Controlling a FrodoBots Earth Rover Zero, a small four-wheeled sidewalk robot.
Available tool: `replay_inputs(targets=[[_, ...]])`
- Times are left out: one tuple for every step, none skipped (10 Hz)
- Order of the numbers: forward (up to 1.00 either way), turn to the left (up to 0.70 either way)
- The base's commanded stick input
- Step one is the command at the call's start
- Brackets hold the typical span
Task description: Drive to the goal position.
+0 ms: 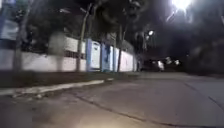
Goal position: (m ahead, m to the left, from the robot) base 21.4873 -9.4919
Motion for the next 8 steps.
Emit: replay_inputs(targets=[[0.70,0.00],[0.70,0.00],[0.70,0.00],[0.70,0.00],[0.70,0.00],[0.70,0.00],[0.70,0.00],[0.70,0.00]])
